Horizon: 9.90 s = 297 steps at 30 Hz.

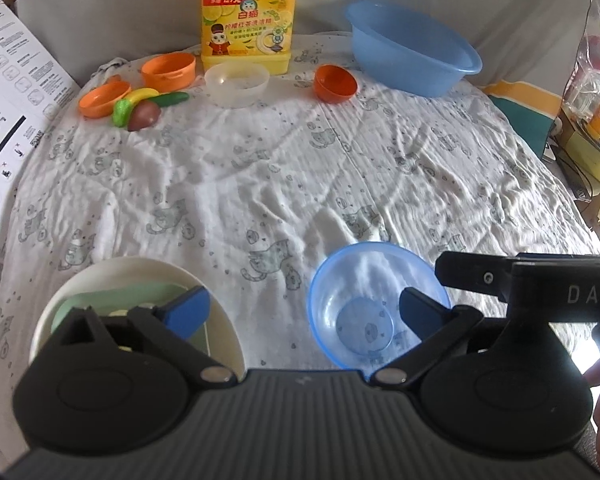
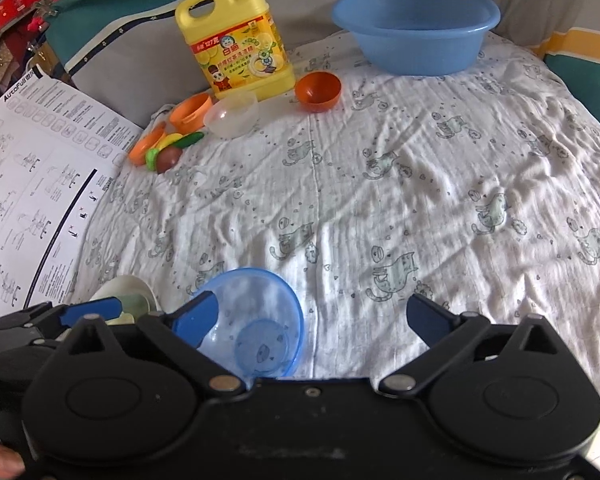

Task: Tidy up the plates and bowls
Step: 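Move the right tool to the clear plastic bowl and grip its rim, then lower the clear bowl into the blue bowl and open the right tool, then move the right tool to the small orange bowl and grip its rim, then carry the orange bowl into the clear bowl and open the right tool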

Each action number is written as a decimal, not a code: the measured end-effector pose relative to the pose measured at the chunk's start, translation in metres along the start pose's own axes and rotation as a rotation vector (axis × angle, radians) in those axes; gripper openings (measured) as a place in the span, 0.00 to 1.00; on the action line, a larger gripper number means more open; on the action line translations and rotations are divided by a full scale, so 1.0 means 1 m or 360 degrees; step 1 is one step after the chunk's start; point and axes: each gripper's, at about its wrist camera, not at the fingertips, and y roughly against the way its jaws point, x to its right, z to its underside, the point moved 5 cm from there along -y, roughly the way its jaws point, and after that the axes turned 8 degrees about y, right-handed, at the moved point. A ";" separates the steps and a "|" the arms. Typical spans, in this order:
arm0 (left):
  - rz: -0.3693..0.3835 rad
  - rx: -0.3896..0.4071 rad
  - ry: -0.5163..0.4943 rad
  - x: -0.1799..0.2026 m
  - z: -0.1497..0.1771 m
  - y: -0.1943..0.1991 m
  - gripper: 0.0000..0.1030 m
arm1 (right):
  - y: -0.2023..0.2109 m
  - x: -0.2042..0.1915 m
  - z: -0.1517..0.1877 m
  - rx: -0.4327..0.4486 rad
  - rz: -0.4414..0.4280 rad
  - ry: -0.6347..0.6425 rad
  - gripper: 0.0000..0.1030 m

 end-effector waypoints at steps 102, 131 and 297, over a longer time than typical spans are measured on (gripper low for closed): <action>0.0049 0.0016 0.0049 0.007 -0.040 0.010 0.15 | -0.011 -0.028 -0.038 -0.0071 -0.0184 -0.0048 0.08; 0.0020 -0.0056 -0.0025 0.021 0.009 0.015 0.50 | 0.006 -0.016 0.008 -0.0119 -0.0109 -0.0073 0.25; 0.0062 -0.0096 -0.0027 0.018 0.005 0.004 0.60 | -0.017 -0.023 -0.001 -0.0173 -0.0218 -0.0065 0.35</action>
